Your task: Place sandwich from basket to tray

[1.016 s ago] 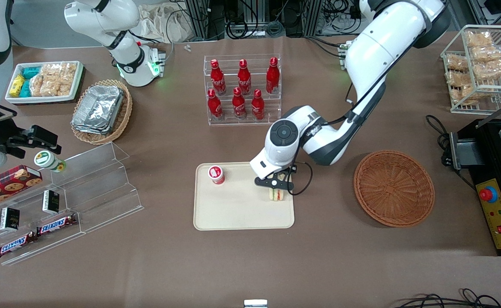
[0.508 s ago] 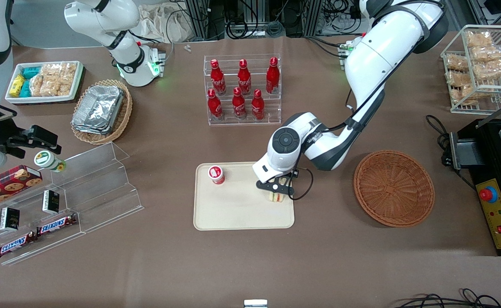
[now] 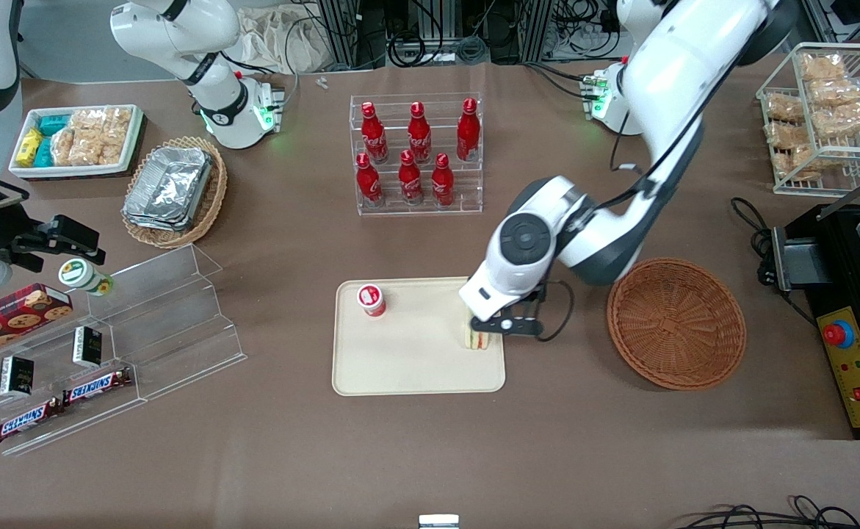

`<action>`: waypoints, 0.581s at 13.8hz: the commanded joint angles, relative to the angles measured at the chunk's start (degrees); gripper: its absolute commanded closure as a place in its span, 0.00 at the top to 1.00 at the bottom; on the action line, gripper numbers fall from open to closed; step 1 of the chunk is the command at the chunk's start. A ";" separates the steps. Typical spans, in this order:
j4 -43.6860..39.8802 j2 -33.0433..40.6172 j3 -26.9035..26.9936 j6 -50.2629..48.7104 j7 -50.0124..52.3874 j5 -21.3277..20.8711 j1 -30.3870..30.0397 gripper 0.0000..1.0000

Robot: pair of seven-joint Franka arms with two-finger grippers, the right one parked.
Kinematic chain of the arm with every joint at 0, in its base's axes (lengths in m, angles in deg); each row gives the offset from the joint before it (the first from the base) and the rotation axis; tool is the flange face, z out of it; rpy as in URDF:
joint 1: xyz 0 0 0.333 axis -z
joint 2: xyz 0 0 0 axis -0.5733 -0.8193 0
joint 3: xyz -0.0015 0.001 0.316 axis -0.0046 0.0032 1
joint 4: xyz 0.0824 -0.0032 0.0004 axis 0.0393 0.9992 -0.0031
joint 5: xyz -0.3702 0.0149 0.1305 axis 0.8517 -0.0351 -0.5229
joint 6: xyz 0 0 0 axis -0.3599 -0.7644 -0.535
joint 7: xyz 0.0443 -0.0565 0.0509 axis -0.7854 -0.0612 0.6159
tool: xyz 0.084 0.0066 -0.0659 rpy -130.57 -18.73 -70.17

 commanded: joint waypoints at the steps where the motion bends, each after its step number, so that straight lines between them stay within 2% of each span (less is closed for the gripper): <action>1: 1.81 7.93 -0.23 -6.05 0.12 3.08 -3.36 1.00; 5: 1.89 15.32 -0.15 -14.23 -0.14 3.08 -7.32 1.00; 8: 1.89 19.80 -0.14 -18.80 -9.15 3.08 -12.40 1.00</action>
